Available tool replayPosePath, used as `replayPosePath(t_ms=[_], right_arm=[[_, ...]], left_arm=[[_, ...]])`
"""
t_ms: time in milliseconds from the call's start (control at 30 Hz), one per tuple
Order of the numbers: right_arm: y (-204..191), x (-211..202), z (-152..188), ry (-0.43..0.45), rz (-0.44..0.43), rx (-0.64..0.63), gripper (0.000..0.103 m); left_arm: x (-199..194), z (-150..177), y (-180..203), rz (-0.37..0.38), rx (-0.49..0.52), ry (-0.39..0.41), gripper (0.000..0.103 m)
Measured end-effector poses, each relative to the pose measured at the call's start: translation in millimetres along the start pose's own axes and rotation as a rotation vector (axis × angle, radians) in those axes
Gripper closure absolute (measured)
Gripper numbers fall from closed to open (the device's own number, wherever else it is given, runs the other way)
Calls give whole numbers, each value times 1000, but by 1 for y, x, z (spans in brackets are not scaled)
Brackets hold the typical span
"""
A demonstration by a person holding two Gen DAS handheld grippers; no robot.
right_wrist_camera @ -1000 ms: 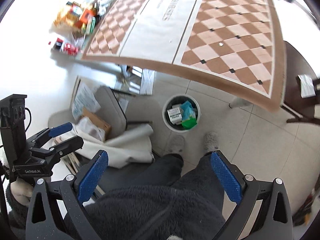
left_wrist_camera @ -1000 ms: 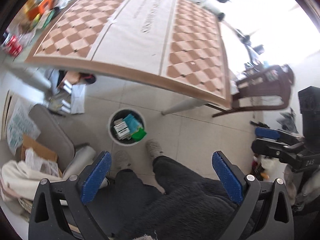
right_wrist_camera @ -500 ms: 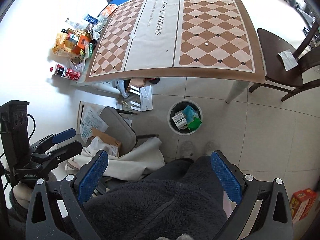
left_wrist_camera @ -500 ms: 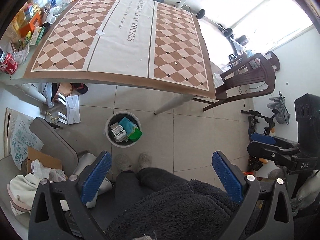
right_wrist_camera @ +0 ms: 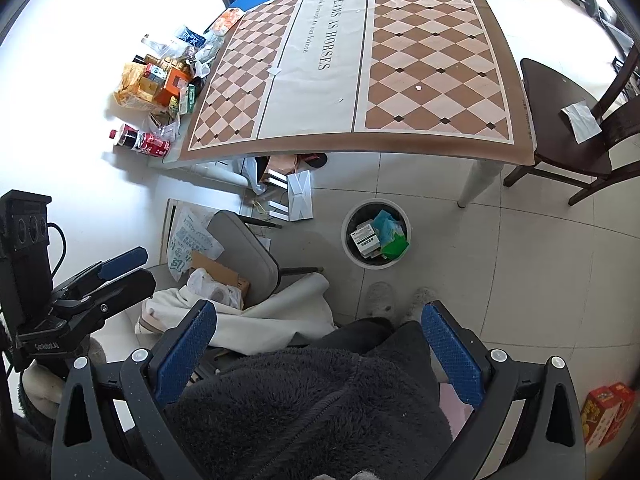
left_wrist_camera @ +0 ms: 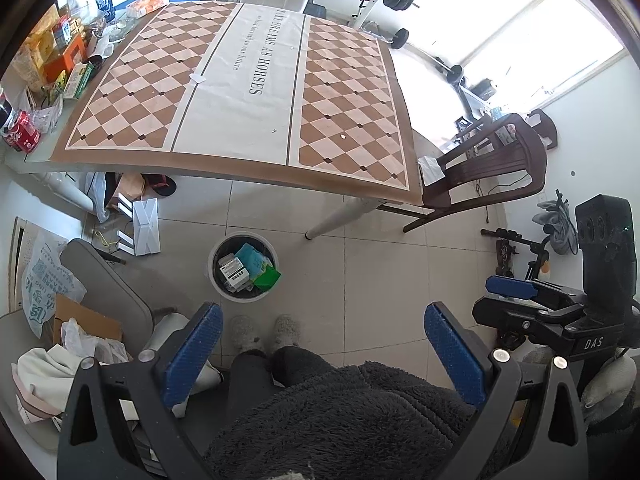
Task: Collect trash
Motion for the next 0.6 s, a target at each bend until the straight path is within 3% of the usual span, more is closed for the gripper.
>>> replayPosePath(t_ms=[600], right_arm=[[7,2,13,-21,-4,-2,0]], left_arm=[[4,9,16,2,24,-23,0]])
Point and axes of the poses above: each gripper's, at about its wrist camera, not at the fingertips, and x roughly the way its jaws point, y to its right, z to its underside, the point moved 3 cm from there along x, roughly the way its jaws point, and after that the axes turned 8 degrees about x, right-handed, at the moved point
